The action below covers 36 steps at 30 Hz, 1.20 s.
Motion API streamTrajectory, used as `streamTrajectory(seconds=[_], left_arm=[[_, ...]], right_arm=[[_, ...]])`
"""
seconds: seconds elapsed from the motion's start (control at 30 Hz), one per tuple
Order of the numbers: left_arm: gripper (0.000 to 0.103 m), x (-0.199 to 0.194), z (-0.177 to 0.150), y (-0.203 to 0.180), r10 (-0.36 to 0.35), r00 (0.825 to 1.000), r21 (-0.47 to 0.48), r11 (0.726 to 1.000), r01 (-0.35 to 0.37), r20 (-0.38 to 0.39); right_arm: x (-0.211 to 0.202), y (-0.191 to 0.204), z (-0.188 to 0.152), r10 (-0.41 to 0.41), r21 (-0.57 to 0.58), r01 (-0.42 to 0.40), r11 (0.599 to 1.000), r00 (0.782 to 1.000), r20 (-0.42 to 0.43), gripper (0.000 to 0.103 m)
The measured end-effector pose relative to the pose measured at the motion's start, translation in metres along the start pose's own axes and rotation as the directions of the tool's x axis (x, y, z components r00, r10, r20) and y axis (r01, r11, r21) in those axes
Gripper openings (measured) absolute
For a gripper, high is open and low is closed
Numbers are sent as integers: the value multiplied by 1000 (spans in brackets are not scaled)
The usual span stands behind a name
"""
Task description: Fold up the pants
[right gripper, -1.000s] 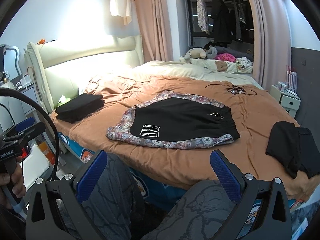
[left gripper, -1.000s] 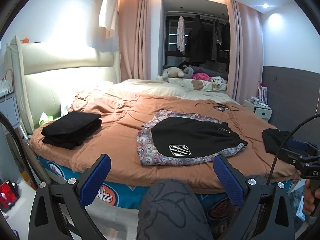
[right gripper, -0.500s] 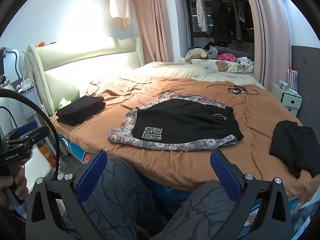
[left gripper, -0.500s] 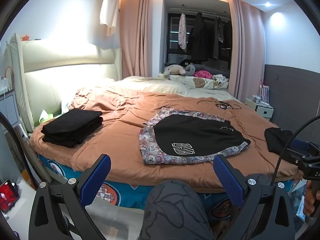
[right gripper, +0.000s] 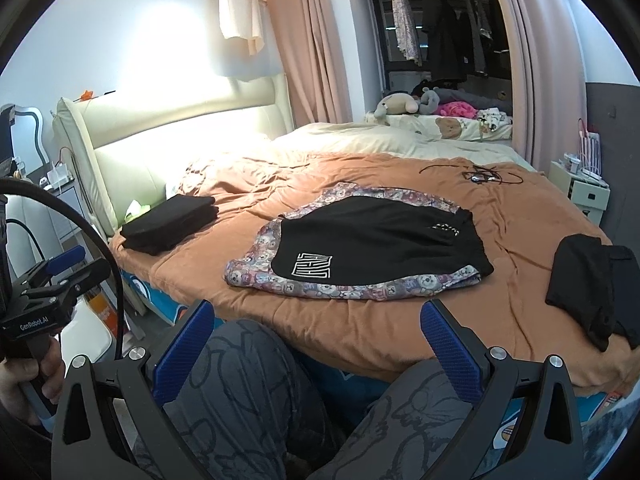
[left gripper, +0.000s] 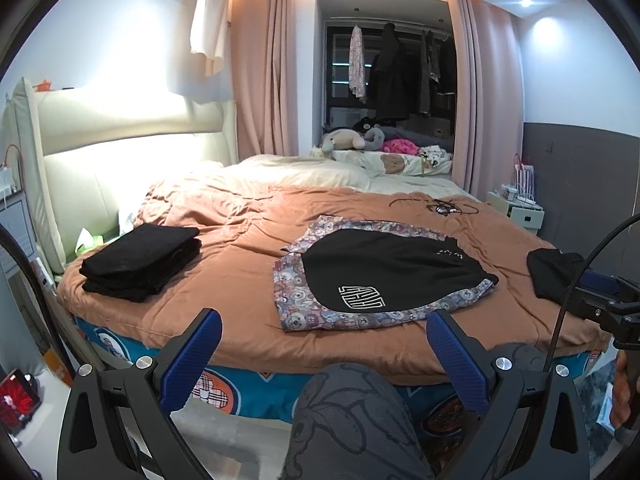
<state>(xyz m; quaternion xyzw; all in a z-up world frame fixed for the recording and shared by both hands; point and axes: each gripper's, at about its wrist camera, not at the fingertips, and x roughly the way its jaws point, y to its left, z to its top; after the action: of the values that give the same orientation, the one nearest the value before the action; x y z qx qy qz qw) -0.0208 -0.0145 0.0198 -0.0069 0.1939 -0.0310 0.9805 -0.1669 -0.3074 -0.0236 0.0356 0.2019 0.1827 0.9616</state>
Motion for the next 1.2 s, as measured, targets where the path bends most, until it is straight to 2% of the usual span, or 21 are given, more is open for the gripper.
streamTrajectory(seconds=[0.13, 0.23, 0.3, 0.57, 0.7, 0.73, 0.83, 0.9, 1.03, 1.2], left_arm=[[103, 0, 2, 3, -34, 999, -24, 999, 34, 2], [103, 3, 3, 3, -16, 1000, -24, 1000, 16, -3], [103, 6, 3, 5, -53, 998, -39, 998, 52, -16], [103, 25, -2, 9, -94, 993, -53, 994, 91, -70], [103, 37, 1, 16, -121, 989, -97, 989, 113, -81], [103, 39, 2, 20, -119, 990, -114, 987, 110, -79], [103, 47, 1, 31, -47, 994, -184, 983, 28, -97], [103, 51, 1, 38, -54, 993, -215, 976, 31, -104], [103, 60, 2, 40, 48, 991, -152, 986, -67, -125], [103, 78, 2, 43, 103, 978, -100, 987, -123, -180]], right_arm=[[-3, 0, 3, -17, -4, 17, 1000, 1000, 11, 103], [-3, 1, 3, -51, -8, 51, 999, 998, 29, 103], [0, 1, 3, -51, -4, 51, 999, 998, 30, 103], [27, 4, 8, -62, 6, 63, 998, 997, -33, 103], [37, 1, 21, -79, 9, 79, 997, 996, -51, 103], [40, 2, 23, -84, 7, 84, 996, 995, -57, 103], [48, 2, 29, -106, 1, 106, 994, 991, -80, 103], [52, 2, 32, -112, 4, 113, 994, 990, -88, 103], [61, 2, 36, -128, -10, 127, 992, 986, -106, 103], [79, -6, 40, -125, 5, 127, 992, 980, -152, 103]])
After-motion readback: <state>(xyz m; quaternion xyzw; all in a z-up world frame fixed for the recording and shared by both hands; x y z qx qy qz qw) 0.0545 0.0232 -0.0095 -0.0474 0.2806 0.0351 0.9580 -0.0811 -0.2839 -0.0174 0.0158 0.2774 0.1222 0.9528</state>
